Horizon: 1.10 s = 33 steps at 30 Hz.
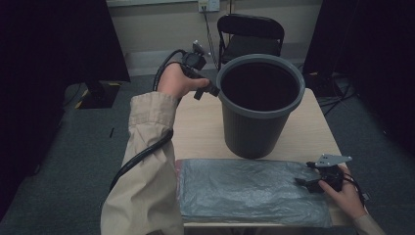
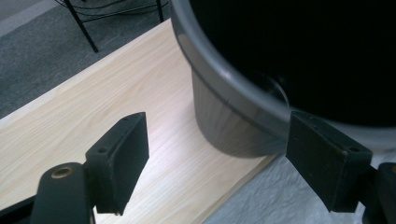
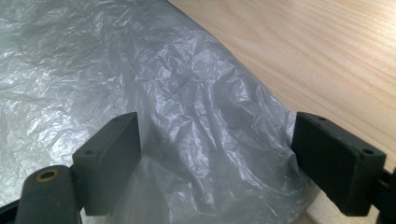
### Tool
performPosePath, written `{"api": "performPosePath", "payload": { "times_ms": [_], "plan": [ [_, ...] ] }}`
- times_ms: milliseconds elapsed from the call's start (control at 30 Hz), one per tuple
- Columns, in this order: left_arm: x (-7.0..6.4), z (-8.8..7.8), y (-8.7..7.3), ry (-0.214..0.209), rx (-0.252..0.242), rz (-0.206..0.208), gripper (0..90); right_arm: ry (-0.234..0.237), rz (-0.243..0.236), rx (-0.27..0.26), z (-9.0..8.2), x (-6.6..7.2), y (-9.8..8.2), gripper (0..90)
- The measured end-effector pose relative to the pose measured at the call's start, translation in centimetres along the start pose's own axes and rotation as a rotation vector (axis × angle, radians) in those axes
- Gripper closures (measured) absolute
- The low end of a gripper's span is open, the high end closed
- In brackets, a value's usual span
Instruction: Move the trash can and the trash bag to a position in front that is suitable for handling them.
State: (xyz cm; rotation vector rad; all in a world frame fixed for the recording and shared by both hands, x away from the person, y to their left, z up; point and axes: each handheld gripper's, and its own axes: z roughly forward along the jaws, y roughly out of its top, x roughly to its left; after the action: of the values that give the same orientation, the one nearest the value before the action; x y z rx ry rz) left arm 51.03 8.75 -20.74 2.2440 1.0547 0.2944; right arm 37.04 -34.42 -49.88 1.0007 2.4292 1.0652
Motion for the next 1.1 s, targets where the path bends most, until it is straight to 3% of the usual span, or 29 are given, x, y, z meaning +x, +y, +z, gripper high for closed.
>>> {"api": "performPosePath", "payload": {
  "times_ms": [267, 400, 433, 467, 533, 633, 867, 1100],
  "plan": [
    [-0.8, 0.9, 1.4, 0.020, -0.022, -0.061, 23.4, 0.002, 0.001, 0.002, 0.0, 0.0, 0.0, 15.2],
    [-1.2, 1.7, 1.8, 0.047, -0.001, -0.089, 39.5, 0.002, 0.001, 0.002, 0.0, 0.0, 0.0, 15.2],
    [-1.3, 1.9, 1.9, 0.055, -0.003, -0.104, 39.5, 0.001, 0.001, 0.000, 0.0, 0.0, 0.0, 15.2],
    [-1.3, 2.0, 2.0, 0.067, 0.010, -0.112, 46.6, 0.002, 0.001, 0.002, 0.0, 0.0, 0.0, 15.1],
    [-1.6, 2.3, 2.2, 0.096, 0.012, -0.132, 49.4, 0.001, 0.002, 0.000, 0.0, 0.0, 0.0, 15.1],
    [-1.8, 2.8, 2.5, 0.129, 0.005, -0.138, 60.5, 0.003, 0.001, 0.001, 0.0, 0.0, 0.0, 15.2],
    [-2.1, 4.0, 3.0, 0.172, 0.043, -0.162, 65.2, 0.002, 0.001, 0.000, 0.0, 0.0, 0.0, 15.1],
    [-2.0, 4.3, 3.4, 0.193, 0.048, -0.269, 70.3, 0.004, 0.000, 0.000, 0.0, 0.0, 0.0, 15.0]
  ]
}}
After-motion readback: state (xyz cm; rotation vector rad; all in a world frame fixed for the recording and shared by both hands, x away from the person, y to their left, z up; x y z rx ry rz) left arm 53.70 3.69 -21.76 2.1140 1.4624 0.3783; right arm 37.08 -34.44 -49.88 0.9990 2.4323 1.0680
